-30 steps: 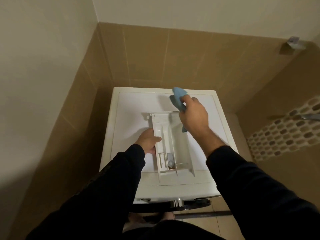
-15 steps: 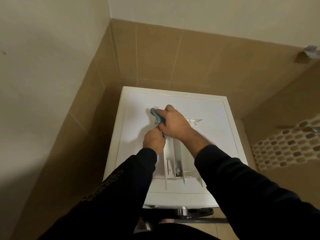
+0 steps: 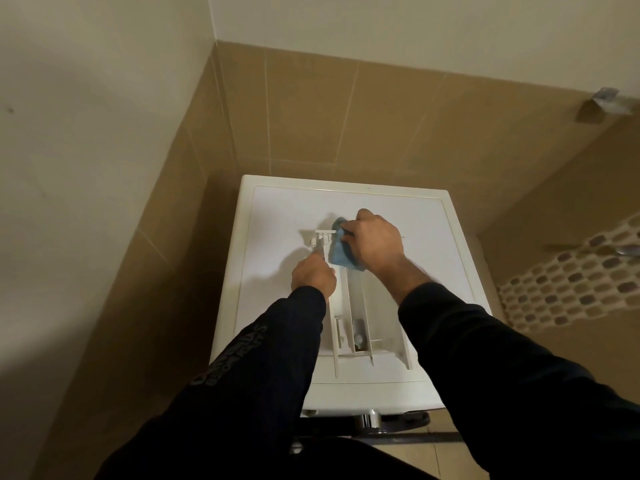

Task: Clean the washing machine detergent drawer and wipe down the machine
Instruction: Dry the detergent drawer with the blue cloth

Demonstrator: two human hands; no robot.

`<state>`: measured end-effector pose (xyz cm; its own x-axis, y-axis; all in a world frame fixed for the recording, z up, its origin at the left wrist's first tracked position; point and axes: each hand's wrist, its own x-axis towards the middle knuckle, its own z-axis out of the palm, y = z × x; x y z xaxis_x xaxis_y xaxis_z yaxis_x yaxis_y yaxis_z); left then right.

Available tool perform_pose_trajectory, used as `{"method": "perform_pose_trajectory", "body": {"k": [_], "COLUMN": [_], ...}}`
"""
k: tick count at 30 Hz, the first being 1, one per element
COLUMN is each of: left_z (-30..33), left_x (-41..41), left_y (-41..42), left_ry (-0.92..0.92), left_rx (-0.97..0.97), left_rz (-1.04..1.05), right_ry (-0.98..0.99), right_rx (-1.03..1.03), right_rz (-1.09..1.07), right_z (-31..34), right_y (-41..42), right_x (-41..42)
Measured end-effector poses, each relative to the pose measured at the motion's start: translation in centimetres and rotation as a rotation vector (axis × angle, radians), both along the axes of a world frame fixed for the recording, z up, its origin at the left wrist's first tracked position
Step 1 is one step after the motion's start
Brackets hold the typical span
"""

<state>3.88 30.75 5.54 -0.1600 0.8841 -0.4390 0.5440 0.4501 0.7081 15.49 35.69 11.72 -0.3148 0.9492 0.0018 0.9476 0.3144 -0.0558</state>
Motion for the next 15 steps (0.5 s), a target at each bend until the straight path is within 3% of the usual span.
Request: {"method": "perform_pose_trajectory", "body": {"k": [4, 9, 15], "left_z": [-0.2, -0.7, 0.0], "left_x": [0.0, -0.5, 0.4], "left_y": [0.0, -0.7, -0.7], "left_ry": [-0.033, -0.05, 0.109], "left_rx": [0.014, 0.007, 0.071], "left_rz": [0.031, 0.129, 0.076], "right_ry": [-0.021, -0.037, -0.031], "right_rx": [-0.006, 0.021, -0.079], "right_rz": [-0.047, 0.076, 0.062], "right_z": [0.3, 0.3, 1.0], "right_y": [0.1, -0.1, 1.4], "right_x": [1.5, -1.2, -0.2]}}
